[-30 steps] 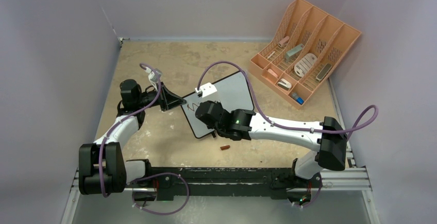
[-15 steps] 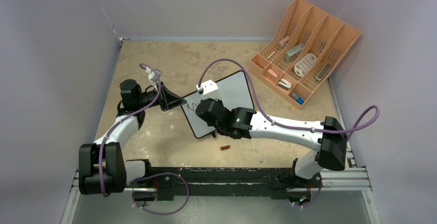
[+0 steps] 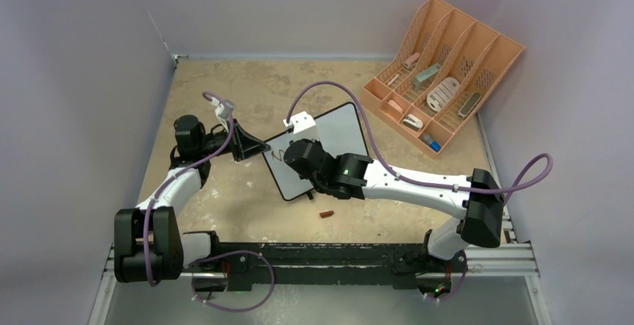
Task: Write a sentence on the whiteboard
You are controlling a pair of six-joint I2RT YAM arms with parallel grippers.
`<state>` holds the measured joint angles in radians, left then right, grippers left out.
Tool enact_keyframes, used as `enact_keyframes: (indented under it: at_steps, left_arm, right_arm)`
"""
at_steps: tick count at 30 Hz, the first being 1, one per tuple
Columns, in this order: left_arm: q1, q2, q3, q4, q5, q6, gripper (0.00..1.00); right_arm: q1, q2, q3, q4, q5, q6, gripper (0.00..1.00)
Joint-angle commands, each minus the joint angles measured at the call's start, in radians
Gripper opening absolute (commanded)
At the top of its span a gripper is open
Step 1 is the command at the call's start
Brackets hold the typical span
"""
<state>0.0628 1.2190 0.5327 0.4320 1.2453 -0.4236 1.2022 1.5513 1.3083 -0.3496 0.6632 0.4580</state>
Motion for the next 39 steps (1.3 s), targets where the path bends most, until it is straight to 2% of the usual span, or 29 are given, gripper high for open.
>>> enact_keyframes:
  at_steps: [1, 19, 39]
  left_arm:
    - [-0.021, -0.016, 0.015, -0.003, 0.046, 0.037, 0.00]
    - [-0.022, -0.016, 0.017, -0.005, 0.042, 0.040, 0.00]
    - [-0.022, -0.013, 0.018, -0.006, 0.040, 0.042, 0.00]
  right_arm:
    - [-0.013, 0.009, 0.048, 0.067, 0.008, -0.029, 0.00]
    - [-0.012, 0.015, 0.046, 0.101, -0.047, -0.082, 0.00]
    - [-0.007, 0.022, 0.034, 0.063, -0.098, -0.090, 0.00]
